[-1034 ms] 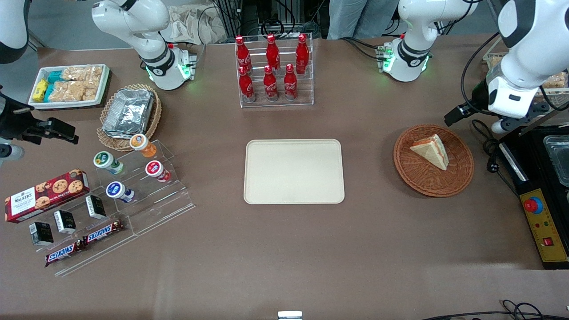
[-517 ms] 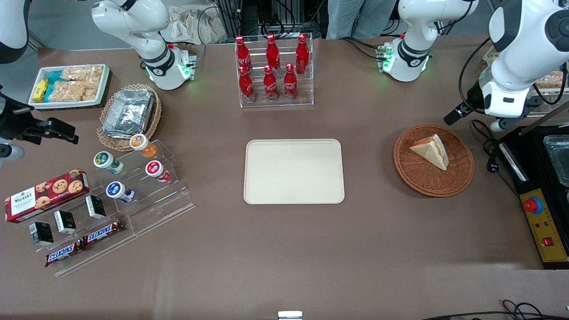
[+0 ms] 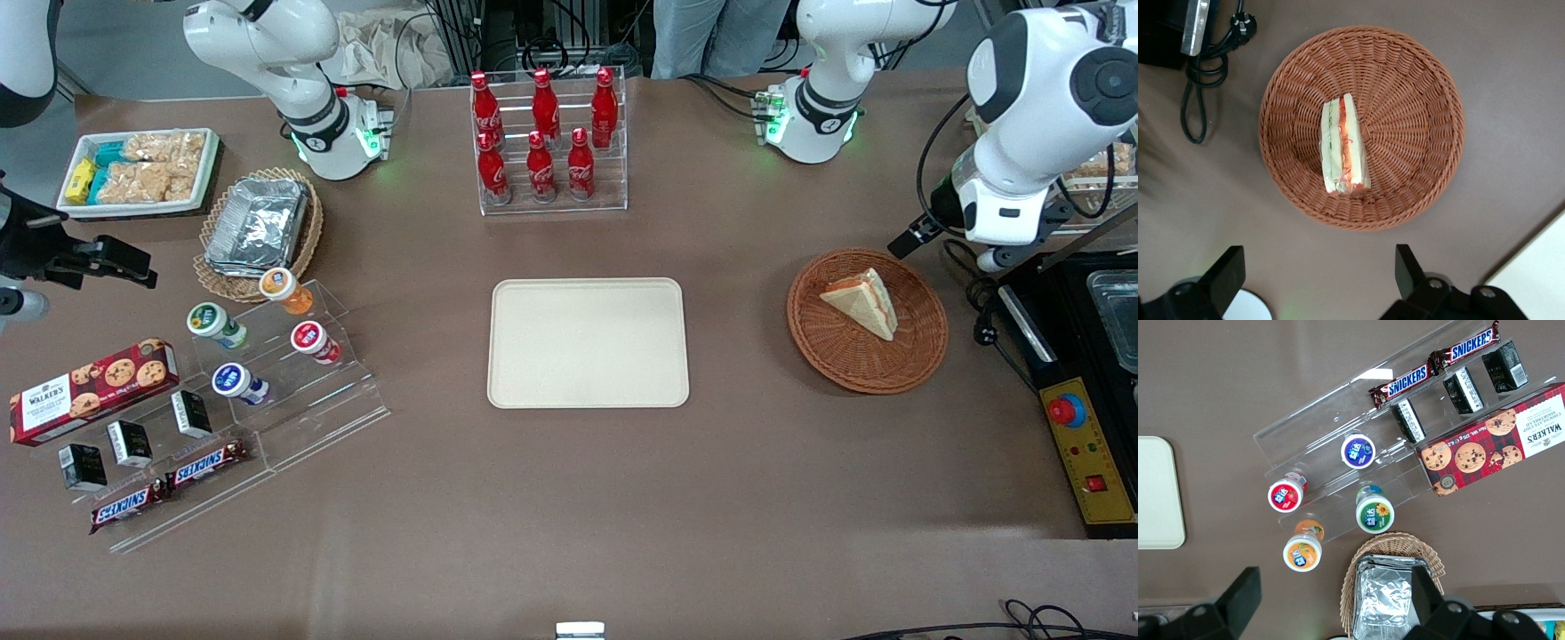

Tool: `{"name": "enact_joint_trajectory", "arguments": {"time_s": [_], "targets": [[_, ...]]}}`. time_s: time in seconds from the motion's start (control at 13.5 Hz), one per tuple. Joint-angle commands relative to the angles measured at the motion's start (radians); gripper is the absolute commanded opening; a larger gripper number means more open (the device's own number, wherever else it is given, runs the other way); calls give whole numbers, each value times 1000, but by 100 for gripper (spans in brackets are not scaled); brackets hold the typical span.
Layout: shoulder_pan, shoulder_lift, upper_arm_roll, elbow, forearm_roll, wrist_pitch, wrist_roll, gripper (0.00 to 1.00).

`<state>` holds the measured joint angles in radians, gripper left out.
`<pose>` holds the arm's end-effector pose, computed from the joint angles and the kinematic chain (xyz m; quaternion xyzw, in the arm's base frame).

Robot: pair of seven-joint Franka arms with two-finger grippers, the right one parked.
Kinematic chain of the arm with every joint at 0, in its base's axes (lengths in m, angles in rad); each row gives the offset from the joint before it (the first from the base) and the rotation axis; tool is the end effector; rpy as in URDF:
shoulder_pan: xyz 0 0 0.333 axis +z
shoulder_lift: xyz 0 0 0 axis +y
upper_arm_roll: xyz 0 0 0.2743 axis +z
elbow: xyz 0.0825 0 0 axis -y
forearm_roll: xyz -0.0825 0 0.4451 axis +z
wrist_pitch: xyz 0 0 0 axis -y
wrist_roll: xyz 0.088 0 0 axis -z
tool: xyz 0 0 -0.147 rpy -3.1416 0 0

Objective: Place sandwich from basket to tray
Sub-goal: 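Move the open left gripper over the wrapped sandwich in the basket, then lower the left gripper around the sandwich's upright edge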

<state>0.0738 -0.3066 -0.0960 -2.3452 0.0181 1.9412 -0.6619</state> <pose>0.5036 -0.0071 0.3369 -0.9481 -0.3132 0.0390 0.0379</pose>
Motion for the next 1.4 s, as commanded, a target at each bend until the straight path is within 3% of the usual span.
{"name": "enact_joint_trajectory", "arguments": {"time_s": [0.0,0.52,1.33], "targets": [[20,-28,-4,-100,14,105,-15,100],[30,10,-4,-235,13,298,-16,100],[46,148,-4,-252,9,462,-31,100]]}}
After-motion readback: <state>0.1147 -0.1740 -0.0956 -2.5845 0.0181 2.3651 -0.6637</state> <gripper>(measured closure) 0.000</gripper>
